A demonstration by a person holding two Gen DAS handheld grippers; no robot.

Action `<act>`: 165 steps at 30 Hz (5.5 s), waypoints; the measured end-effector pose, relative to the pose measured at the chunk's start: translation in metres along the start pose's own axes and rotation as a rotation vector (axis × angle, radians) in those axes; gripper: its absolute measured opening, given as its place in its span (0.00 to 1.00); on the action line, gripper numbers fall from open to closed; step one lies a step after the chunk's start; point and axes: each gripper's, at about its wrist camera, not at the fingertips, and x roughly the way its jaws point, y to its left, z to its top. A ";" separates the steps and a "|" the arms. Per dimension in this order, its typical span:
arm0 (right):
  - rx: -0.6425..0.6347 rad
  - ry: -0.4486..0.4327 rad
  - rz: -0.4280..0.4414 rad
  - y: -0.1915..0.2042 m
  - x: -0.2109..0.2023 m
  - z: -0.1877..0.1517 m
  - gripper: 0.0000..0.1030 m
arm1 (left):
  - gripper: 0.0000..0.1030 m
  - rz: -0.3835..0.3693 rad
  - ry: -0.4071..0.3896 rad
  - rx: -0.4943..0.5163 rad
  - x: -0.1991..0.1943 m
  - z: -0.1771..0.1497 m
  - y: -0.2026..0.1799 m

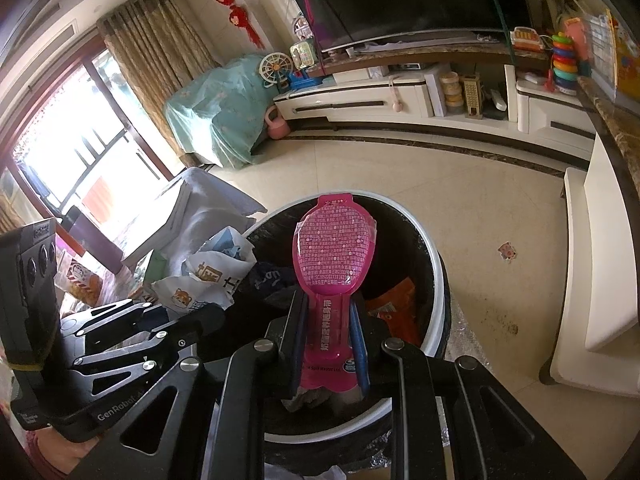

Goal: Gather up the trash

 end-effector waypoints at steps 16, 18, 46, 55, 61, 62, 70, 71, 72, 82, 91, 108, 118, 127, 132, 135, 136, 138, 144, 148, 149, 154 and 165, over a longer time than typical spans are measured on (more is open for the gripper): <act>0.006 -0.051 -0.011 0.009 -0.016 -0.006 0.53 | 0.49 0.020 -0.048 -0.018 -0.030 -0.016 0.004; 0.013 -0.071 -0.006 0.011 -0.023 -0.009 0.62 | 0.53 0.017 -0.066 -0.044 -0.040 -0.026 0.008; -0.014 -0.295 0.014 0.090 -0.109 -0.099 0.95 | 0.83 0.135 -0.318 -0.308 -0.211 -0.223 0.053; -0.204 -0.515 -0.093 0.143 -0.152 -0.119 1.00 | 0.99 0.297 -0.512 -0.255 -0.266 -0.252 0.034; -0.209 -0.527 -0.160 0.144 -0.131 -0.147 1.00 | 0.99 0.339 -0.497 -0.250 -0.251 -0.272 0.027; -0.200 -0.522 -0.163 0.141 -0.126 -0.151 1.00 | 0.99 0.349 -0.497 -0.249 -0.249 -0.274 0.026; -0.213 -0.544 -0.187 0.139 -0.121 -0.167 1.00 | 0.99 0.392 -0.540 -0.206 -0.238 -0.283 0.018; -0.214 -0.547 -0.187 0.140 -0.120 -0.167 1.00 | 0.99 0.396 -0.543 -0.200 -0.237 -0.284 0.016; -0.216 -0.550 -0.185 0.141 -0.120 -0.168 1.00 | 0.99 0.397 -0.543 -0.196 -0.236 -0.286 0.016; -0.235 -0.598 -0.177 0.146 -0.126 -0.174 1.00 | 0.99 0.408 -0.564 -0.195 -0.234 -0.298 0.016; -0.229 -0.606 -0.163 0.145 -0.128 -0.175 1.00 | 0.99 0.407 -0.586 -0.199 -0.236 -0.301 0.018; -0.226 -0.607 -0.156 0.145 -0.129 -0.177 1.00 | 0.99 0.409 -0.596 -0.184 -0.237 -0.303 0.016; -0.228 -0.605 -0.158 0.147 -0.129 -0.178 1.00 | 0.99 0.408 -0.594 -0.187 -0.237 -0.304 0.017; -0.228 -0.604 -0.157 0.148 -0.129 -0.178 1.00 | 0.99 0.408 -0.593 -0.186 -0.237 -0.304 0.017; -0.234 -0.605 -0.155 0.152 -0.127 -0.180 1.00 | 0.99 0.407 -0.594 -0.187 -0.237 -0.303 0.016; -0.233 -0.605 -0.154 0.152 -0.127 -0.180 1.00 | 0.99 0.410 -0.594 -0.188 -0.237 -0.303 0.016; -0.233 -0.606 -0.153 0.153 -0.127 -0.181 1.00 | 0.99 0.410 -0.593 -0.187 -0.237 -0.303 0.016; -0.234 -0.605 -0.154 0.152 -0.127 -0.180 1.00 | 0.99 0.409 -0.591 -0.186 -0.237 -0.303 0.016; -0.233 -0.606 -0.153 0.153 -0.127 -0.180 1.00 | 0.99 0.410 -0.594 -0.186 -0.237 -0.303 0.016; -0.234 -0.606 -0.153 0.152 -0.127 -0.180 1.00 | 0.99 0.409 -0.592 -0.186 -0.237 -0.303 0.016; -0.234 -0.606 -0.154 0.153 -0.127 -0.180 1.00 | 0.99 0.410 -0.592 -0.187 -0.237 -0.303 0.016; -0.233 -0.605 -0.154 0.152 -0.127 -0.180 1.00 | 0.99 0.410 -0.593 -0.186 -0.237 -0.303 0.016; -0.233 -0.605 -0.154 0.153 -0.127 -0.181 1.00 | 0.99 0.408 -0.592 -0.185 -0.238 -0.302 0.015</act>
